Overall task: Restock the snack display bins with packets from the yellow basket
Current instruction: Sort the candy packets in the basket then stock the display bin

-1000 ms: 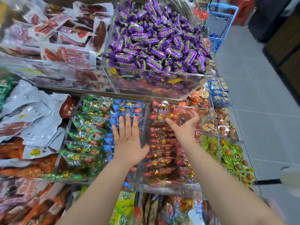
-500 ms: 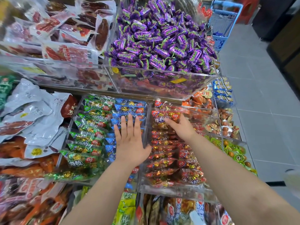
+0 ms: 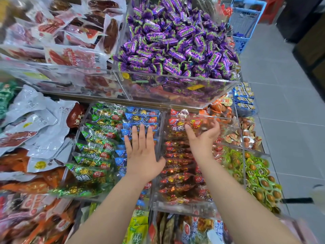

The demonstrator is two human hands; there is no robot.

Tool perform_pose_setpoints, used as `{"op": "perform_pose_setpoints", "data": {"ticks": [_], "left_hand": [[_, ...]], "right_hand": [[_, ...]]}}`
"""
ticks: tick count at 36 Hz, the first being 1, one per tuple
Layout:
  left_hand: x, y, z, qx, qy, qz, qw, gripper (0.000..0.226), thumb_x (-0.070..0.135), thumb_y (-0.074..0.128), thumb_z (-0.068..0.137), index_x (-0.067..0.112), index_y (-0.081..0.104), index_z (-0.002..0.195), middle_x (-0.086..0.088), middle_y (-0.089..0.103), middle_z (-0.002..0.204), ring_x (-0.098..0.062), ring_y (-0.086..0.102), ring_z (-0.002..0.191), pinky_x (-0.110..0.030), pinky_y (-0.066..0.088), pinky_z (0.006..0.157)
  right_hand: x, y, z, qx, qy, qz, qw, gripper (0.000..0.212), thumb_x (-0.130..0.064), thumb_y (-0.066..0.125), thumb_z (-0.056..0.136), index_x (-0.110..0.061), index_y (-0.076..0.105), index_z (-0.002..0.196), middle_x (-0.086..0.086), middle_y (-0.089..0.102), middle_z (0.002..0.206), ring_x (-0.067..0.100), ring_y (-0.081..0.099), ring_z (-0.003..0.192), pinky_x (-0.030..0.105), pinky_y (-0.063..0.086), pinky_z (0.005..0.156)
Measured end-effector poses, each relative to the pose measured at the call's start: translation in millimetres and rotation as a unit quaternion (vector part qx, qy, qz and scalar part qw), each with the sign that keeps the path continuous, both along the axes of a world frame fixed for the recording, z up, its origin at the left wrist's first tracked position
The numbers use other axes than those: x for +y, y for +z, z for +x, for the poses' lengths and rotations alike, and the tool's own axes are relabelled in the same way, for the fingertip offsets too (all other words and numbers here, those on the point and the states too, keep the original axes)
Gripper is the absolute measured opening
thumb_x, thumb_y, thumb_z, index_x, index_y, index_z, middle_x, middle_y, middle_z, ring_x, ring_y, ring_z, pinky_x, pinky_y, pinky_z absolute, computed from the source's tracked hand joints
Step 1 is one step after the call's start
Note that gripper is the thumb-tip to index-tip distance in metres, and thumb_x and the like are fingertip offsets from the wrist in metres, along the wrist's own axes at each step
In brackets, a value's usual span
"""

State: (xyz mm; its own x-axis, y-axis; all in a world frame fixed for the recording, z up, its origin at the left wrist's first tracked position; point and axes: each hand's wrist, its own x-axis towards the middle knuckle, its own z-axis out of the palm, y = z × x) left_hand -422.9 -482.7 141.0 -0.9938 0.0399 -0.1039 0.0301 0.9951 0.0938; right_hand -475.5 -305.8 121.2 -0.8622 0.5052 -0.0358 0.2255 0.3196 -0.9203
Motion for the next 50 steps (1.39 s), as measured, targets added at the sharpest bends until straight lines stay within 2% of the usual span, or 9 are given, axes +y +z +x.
{"op": "perform_pose_setpoints", "data": {"ticks": [4, 14, 24, 32, 35, 38, 41, 45, 50], "left_hand": [[0.3, -1.1, -0.8, 0.002, 0.002, 0.002, 1.000, 0.106, 0.061, 0.046, 0.082, 0.013, -0.020, 0.150, -0.003, -0.044, 0.141, -0.023, -0.057, 0.120, -0.043, -0.043, 0.096], [1.5, -2.7, -1.4, 0.004, 0.005, 0.008, 1.000, 0.107, 0.058, 0.047, 0.080, 0.013, -0.018, 0.151, -0.003, -0.043, 0.141, -0.025, -0.056, 0.120, -0.043, -0.044, 0.095], [0.7, -2.8, -3.2, 0.000, 0.002, 0.016, 1.000, 0.109, 0.063, 0.050, 0.078, 0.014, -0.015, 0.152, -0.009, -0.025, 0.158, -0.030, -0.034, 0.140, -0.043, -0.041, 0.095], [0.5, 20.7, 1.8, -0.035, 0.003, 0.100, 0.994, 0.103, 0.063, 0.052, 0.083, 0.018, -0.008, 0.154, -0.009, -0.019, 0.160, -0.030, -0.026, 0.144, -0.049, -0.017, 0.113], [11.2, 31.6, 27.0, 0.033, -0.011, 0.176, 0.984, 0.077, 0.044, 0.059, 0.086, 0.016, 0.025, 0.150, -0.010, 0.015, 0.159, -0.032, 0.001, 0.147, -0.045, 0.004, 0.118], [28.5, 35.5, 63.8, 0.071, -0.034, 0.238, 0.968, 0.038, 0.024, 0.058, 0.085, 0.012, 0.059, 0.122, -0.010, 0.059, 0.121, -0.032, 0.048, 0.120, -0.040, 0.038, 0.097], [48.8, 30.4, 108.1, -0.007, -0.089, 0.278, 0.957, 0.027, 0.023, 0.054, 0.089, 0.019, 0.065, 0.113, -0.002, 0.067, 0.108, -0.024, 0.061, 0.102, -0.029, 0.042, 0.076], [76.4, 4.5, 166.0, -0.092, -0.184, 0.247, 0.947, 0.028, 0.023, 0.052, 0.090, 0.024, 0.066, 0.115, 0.002, 0.068, 0.114, -0.021, 0.061, 0.106, -0.026, 0.044, 0.080], [101.9, -36.1, 237.1, -0.221, -0.153, 0.269, 0.925, 0.017, 0.018, 0.056, 0.089, 0.018, 0.069, 0.100, -0.008, 0.070, 0.094, -0.025, 0.061, 0.095, -0.031, 0.048, 0.080]], "right_hand": [[-11.9, -1.3, 10.2, 0.021, 0.035, -0.005, 0.999, 0.100, -0.045, 0.072, 0.076, -0.027, 0.004, 0.146, 0.000, 0.010, 0.151, 0.013, 0.017, 0.135, 0.027, 0.015, 0.106], [-59.3, -0.3, -20.3, -0.056, -0.053, -0.018, 0.997, 0.080, -0.049, 0.048, 0.091, -0.009, 0.008, 0.148, 0.016, 0.011, 0.153, 0.029, 0.009, 0.142, 0.044, 0.012, 0.116], [-15.8, 16.8, 1.8, -0.132, 0.021, -0.024, 0.991, 0.098, -0.059, 0.055, 0.084, -0.013, -0.001, 0.151, 0.006, -0.004, 0.156, 0.029, 0.005, 0.144, 0.044, 0.015, 0.114], [13.1, 51.8, 76.4, -0.136, 0.027, -0.042, 0.989, 0.085, -0.059, 0.050, 0.087, -0.024, 0.006, 0.151, 0.006, 0.002, 0.159, 0.028, 0.008, 0.145, 0.048, 0.014, 0.114], [25.8, 59.9, 122.4, -0.118, 0.024, -0.094, 0.988, 0.054, -0.052, 0.051, 0.090, -0.031, 0.039, 0.138, 0.001, 0.039, 0.145, 0.023, 0.042, 0.128, 0.041, 0.037, 0.103], [38.9, 61.3, 171.7, -0.125, 0.023, -0.108, 0.986, 0.029, -0.042, 0.055, 0.092, -0.028, 0.057, 0.118, -0.005, 0.055, 0.127, 0.017, 0.054, 0.112, 0.038, 0.045, 0.097], [53.1, 52.8, 220.7, -0.118, -0.022, -0.145, 0.982, 0.023, -0.028, 0.056, 0.094, -0.019, 0.063, 0.114, 0.000, 0.062, 0.118, 0.017, 0.057, 0.108, 0.037, 0.047, 0.097], [68.8, 31.1, 292.6, -0.112, -0.099, -0.174, 0.973, 0.012, -0.020, 0.056, 0.093, -0.021, 0.067, 0.098, -0.001, 0.067, 0.093, 0.016, 0.064, 0.077, 0.021, 0.053, 0.067], [95.7, -19.2, 390.2, -0.142, -0.199, -0.189, 0.951, 0.014, -0.011, 0.055, 0.093, -0.006, 0.067, 0.095, 0.000, 0.060, 0.076, 0.003, 0.052, 0.060, 0.006, 0.039, 0.049]]}}
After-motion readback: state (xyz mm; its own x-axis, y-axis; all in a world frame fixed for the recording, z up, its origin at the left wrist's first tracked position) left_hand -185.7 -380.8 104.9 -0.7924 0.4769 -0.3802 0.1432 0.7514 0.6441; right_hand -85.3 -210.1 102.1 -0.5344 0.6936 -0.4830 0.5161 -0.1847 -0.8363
